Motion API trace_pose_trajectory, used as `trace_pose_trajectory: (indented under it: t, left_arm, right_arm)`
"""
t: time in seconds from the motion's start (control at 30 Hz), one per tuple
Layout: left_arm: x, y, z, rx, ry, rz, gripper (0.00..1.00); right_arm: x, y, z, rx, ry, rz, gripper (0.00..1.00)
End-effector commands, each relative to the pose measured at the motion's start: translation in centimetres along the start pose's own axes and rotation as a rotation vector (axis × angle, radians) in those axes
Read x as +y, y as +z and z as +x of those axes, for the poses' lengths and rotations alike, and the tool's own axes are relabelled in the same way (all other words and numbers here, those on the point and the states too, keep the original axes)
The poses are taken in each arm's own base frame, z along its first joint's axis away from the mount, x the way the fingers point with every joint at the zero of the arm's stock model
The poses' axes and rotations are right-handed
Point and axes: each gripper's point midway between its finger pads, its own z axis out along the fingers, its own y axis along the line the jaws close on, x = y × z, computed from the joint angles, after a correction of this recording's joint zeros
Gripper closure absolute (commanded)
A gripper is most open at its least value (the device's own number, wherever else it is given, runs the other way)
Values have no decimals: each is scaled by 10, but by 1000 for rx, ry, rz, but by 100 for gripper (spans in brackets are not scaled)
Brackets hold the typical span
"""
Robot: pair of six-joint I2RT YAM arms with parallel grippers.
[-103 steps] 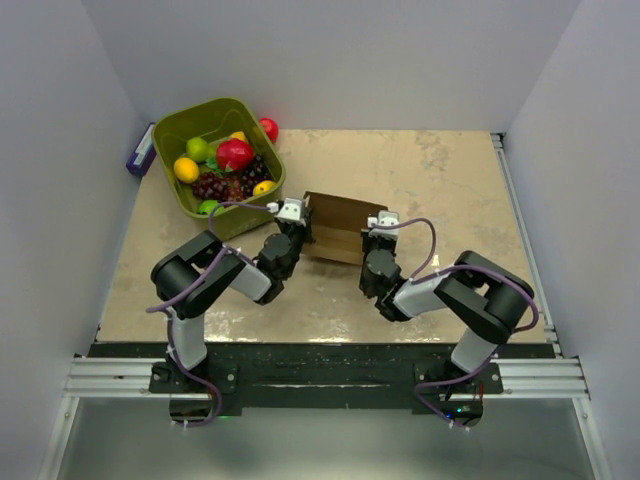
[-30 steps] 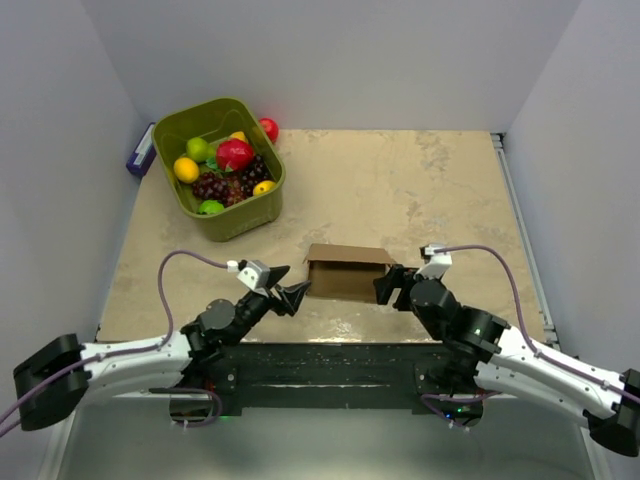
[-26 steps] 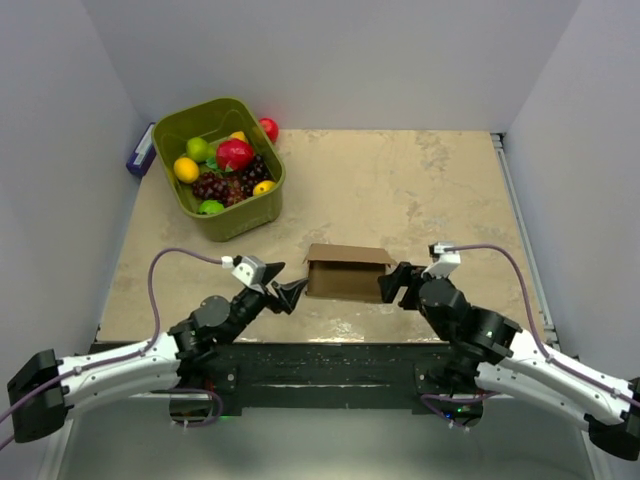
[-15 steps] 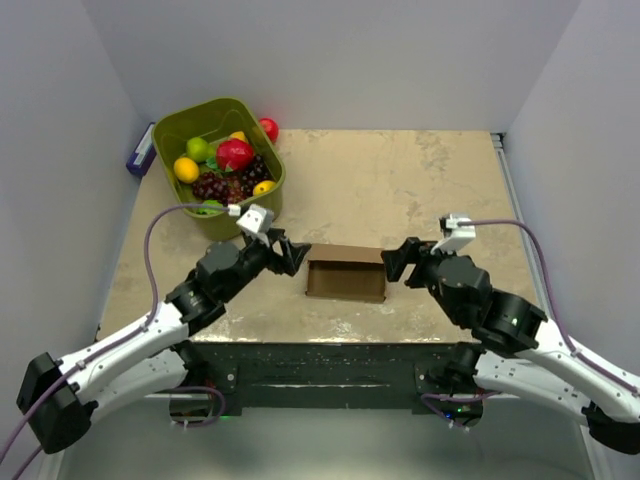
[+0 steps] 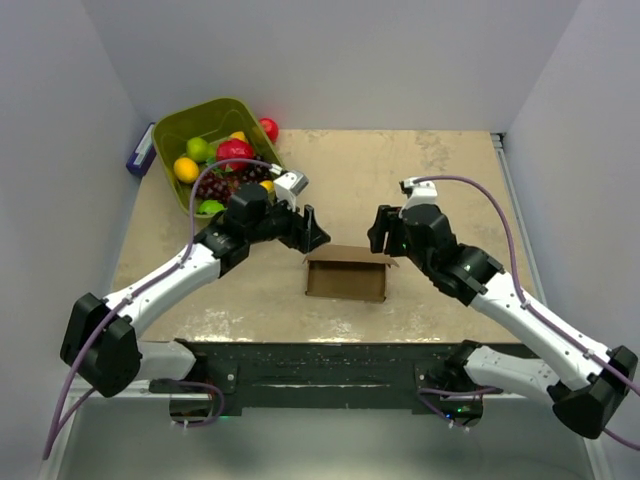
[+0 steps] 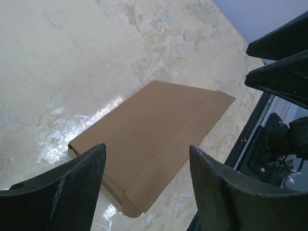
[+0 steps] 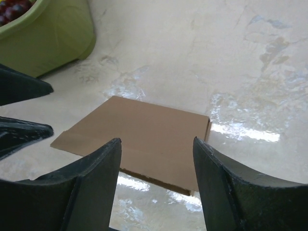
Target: Fold the paper box
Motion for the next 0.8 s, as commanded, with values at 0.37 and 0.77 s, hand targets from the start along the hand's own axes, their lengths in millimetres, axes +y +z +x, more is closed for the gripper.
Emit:
trace_pose_trajectory:
  t: [0.37, 0.77]
  left_arm:
    - [-3, 14, 35, 111, 17, 109, 34]
    - [-4, 24, 80, 246, 9, 78, 34]
  right_arm:
    - [12, 47, 57, 236, 20, -192, 41]
    - [1, 46, 99, 303, 95, -185, 41]
